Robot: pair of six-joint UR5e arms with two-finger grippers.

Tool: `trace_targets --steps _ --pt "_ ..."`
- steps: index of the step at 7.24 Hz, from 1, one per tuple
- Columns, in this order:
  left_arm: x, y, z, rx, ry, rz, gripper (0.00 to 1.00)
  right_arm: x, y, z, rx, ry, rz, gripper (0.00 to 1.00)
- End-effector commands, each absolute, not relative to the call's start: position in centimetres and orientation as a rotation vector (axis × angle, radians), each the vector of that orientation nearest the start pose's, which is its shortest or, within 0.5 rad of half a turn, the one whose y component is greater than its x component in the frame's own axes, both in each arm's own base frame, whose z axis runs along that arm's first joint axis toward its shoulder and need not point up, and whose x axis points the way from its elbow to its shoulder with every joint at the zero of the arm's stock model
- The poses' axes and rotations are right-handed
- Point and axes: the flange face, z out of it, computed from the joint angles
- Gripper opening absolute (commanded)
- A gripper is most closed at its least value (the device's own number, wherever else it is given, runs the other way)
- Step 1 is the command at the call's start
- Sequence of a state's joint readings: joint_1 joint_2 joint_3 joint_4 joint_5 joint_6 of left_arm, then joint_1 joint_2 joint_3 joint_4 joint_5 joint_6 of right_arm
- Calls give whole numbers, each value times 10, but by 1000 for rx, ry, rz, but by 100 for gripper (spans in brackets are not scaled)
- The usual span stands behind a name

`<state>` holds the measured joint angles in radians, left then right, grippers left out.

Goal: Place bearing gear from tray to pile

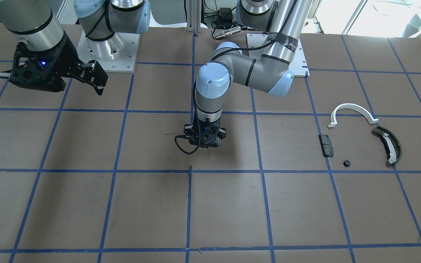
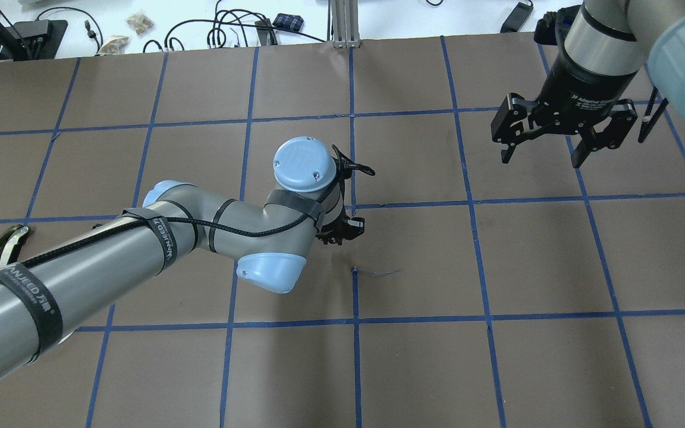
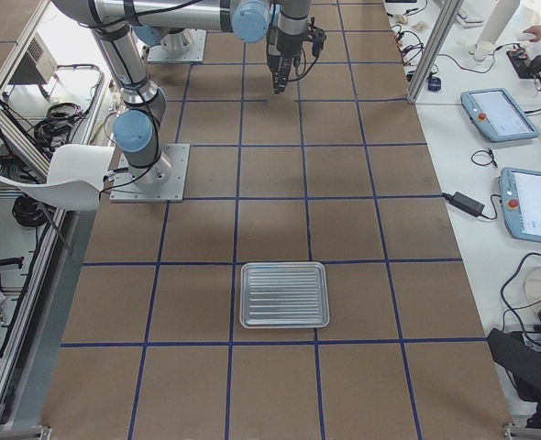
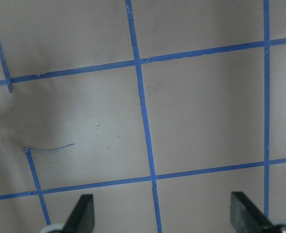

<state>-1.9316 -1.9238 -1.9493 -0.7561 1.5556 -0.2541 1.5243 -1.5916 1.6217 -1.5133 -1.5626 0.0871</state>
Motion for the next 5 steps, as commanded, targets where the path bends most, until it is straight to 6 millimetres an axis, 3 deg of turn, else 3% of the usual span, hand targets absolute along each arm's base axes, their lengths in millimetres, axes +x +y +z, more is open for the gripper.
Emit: trace_targets --steps 1,2,3,5 --pt "-267 -481 256 228 3158 -99 0 115 -478 469 262 3126 123 100" --pt "-234 -480 276 263 3144 -20 0 116 -479 470 262 3124 109 100" --pt "-187 -475 295 334 3125 102 0 117 -479 471 253 3125 102 100" --pt "-50 -477 289 445 3044 284 0 117 -479 471 248 3127 101 100"
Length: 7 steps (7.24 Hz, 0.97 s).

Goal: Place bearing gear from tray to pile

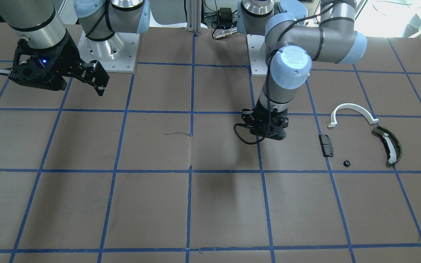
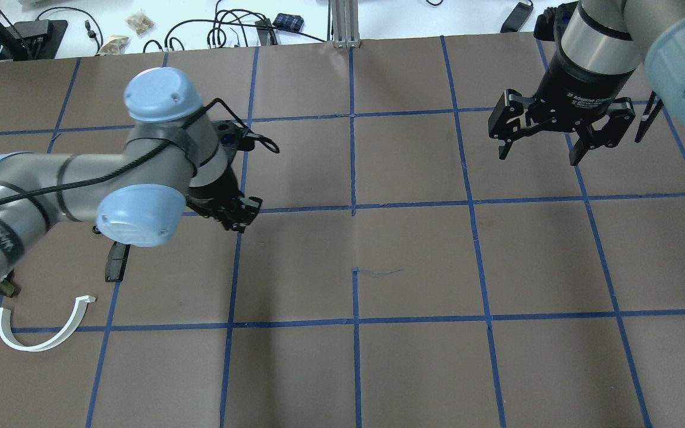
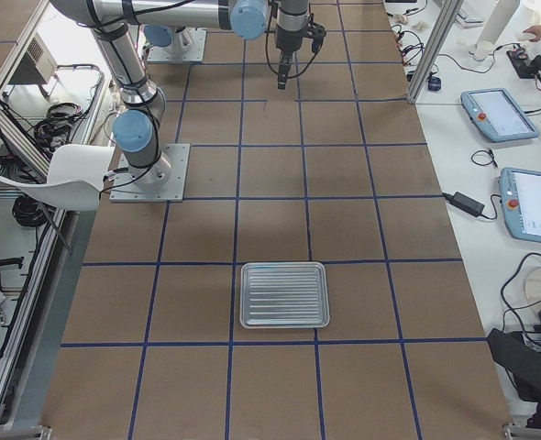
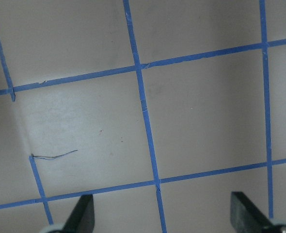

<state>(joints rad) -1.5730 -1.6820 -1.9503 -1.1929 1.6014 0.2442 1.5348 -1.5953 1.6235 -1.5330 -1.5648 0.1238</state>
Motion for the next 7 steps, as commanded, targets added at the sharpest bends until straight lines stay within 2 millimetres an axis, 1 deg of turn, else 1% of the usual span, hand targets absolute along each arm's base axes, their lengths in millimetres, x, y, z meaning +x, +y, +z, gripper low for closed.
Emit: trace_targets --steps 1,2,3,4,5,6,7 --pt "21 -474 288 453 3031 315 0 117 -479 469 248 3128 106 100" --pt "91 -475 279 469 3070 316 0 117 -479 469 246 3128 106 100" --pt "143 -477 270 399 3082 188 0 117 -480 470 245 3128 104 100" --pt "164 -489 259 358 3064 155 0 117 -480 470 245 3129 101 100" --pt "174 -505 244 351 3066 150 0 117 -480 471 243 3127 99 100" --pt "187 -527 226 346 3060 123 0 117 -480 470 234 3129 101 100" --pt "197 -531 212 342 3072 148 0 117 -481 472 236 3129 94 100"
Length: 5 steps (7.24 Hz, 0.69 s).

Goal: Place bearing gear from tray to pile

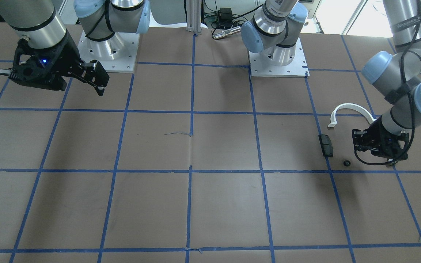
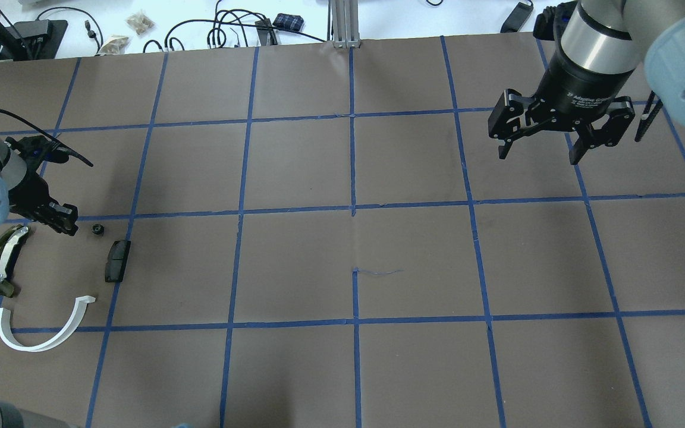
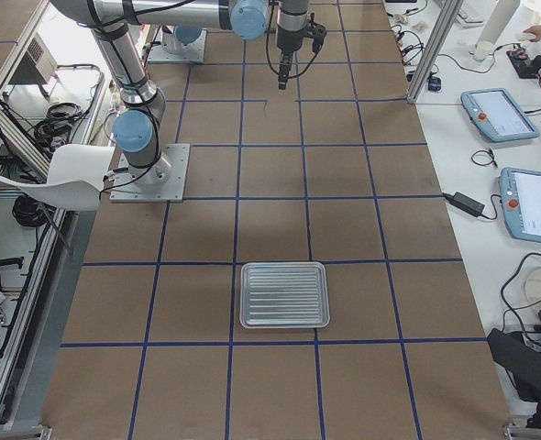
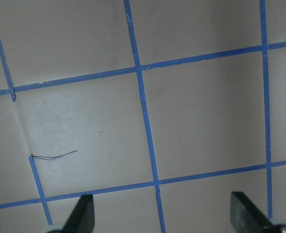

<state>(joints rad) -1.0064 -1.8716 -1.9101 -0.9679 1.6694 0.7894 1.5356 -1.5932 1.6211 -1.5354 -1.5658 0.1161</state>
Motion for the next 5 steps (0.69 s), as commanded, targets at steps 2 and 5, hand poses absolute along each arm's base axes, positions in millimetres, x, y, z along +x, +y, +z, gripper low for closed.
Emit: trace_targets --steps 2,5 --pt "200 -531 201 330 3080 178 0 117 -480 469 236 3131 104 100" --pt "198 -530 219 347 3052 171 100 117 -480 469 238 3129 104 100"
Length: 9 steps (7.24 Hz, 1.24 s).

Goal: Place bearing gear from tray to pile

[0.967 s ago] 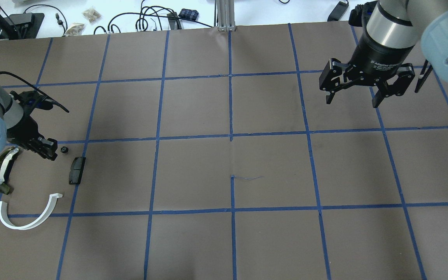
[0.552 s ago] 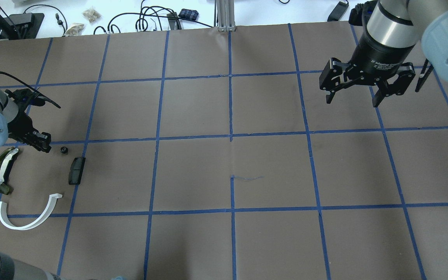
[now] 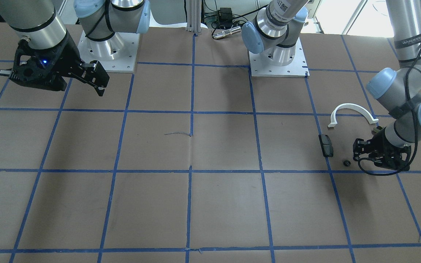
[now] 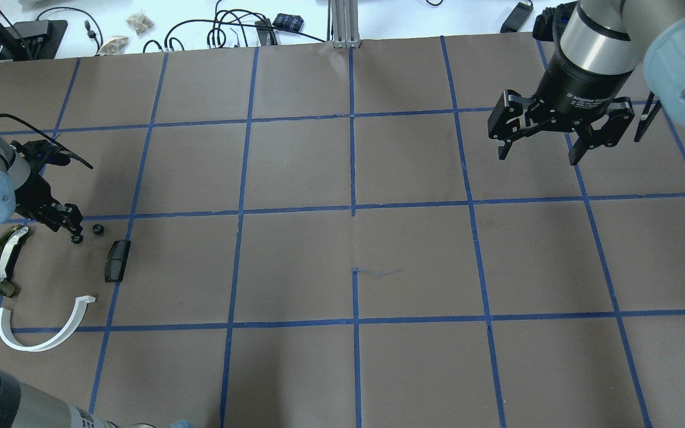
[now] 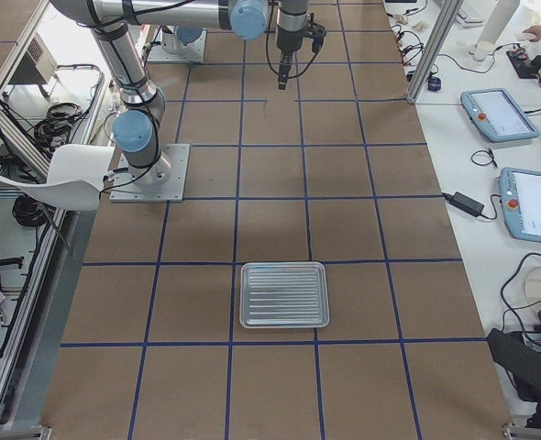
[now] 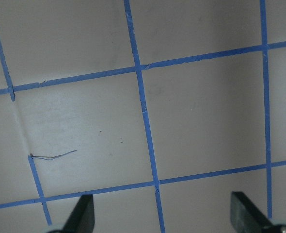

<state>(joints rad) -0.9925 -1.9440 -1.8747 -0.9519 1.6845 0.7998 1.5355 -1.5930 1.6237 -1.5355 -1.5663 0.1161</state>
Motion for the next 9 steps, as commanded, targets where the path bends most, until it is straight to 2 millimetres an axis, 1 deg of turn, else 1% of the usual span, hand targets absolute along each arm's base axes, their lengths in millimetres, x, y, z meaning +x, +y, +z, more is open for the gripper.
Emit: trace_targets --steps 1,2,3,4,5,6,7,8,9 --pt "186 -527 237 361 3060 177 100 117 -480 469 241 3129 104 100" --pt "169 -521 267 308 3110 196 100 117 -480 469 243 3129 104 100" --pt "132 -524 313 262 3150 209 100 117 -480 470 243 3130 101 100" --pt "87 -525 374 193 3153 260 100 117 -480 469 245 3129 104 100" --pt "38 -526 433 62 3140 306 100 117 -480 470 248 3128 101 100" --pt "-20 -528 481 24 3111 254 100 117 -480 470 246 3129 101 100" --pt "-83 -520 509 -1 3099 168 100 117 -480 470 248 3128 101 100" --pt "-126 -512 512 -4 3087 124 100 117 -481 471 246 3129 99 100" --pt "-149 -514 511 14 3091 -16 100 117 -481 471 248 3128 99 100"
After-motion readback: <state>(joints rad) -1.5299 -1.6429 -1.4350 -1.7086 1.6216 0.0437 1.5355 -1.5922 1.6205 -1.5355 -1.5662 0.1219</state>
